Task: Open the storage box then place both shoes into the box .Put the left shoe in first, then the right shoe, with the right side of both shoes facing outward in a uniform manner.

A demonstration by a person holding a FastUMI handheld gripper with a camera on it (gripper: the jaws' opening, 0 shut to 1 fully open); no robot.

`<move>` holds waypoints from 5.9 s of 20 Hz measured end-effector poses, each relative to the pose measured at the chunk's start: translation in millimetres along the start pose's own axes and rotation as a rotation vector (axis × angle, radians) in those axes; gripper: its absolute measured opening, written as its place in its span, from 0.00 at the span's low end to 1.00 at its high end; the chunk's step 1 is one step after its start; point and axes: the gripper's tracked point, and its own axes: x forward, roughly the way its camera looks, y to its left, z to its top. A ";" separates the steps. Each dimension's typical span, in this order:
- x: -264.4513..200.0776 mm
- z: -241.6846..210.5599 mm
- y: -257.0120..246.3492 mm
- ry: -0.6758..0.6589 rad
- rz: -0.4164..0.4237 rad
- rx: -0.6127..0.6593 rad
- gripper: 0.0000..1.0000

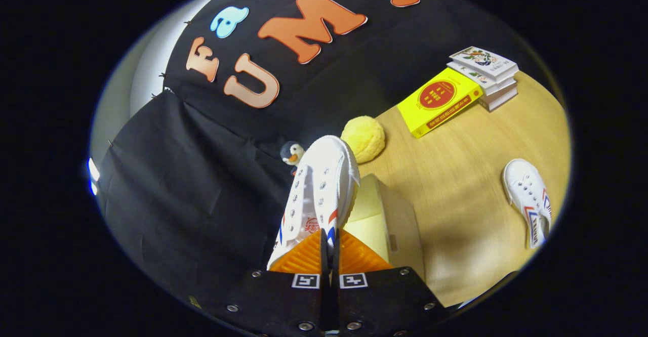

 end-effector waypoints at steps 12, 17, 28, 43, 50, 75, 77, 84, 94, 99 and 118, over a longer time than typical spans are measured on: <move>65.1 -82.4 -9.0 0.152 -0.094 -0.100 0.00; 80.7 -99.1 -18.5 0.181 -0.141 -0.131 0.00; 95.2 -105.9 -6.9 0.185 -0.172 -0.164 0.18; -16.9 9.0 -6.1 -0.062 -0.112 -0.182 0.98; -75.2 65.6 -101.9 -0.153 -0.228 -0.165 0.98; -113.2 2.1 -378.5 0.216 -0.515 -0.349 0.75; -108.0 1.1 -383.5 0.229 -0.517 -0.361 0.66; -102.7 3.3 -391.0 0.226 -0.522 -0.334 0.15; -90.4 -1.9 -347.4 0.143 -0.365 -0.031 0.00; -86.0 12.9 -301.1 0.094 -0.297 0.014 0.00; -24.1 -1.7 -45.2 0.023 -0.156 -0.141 0.00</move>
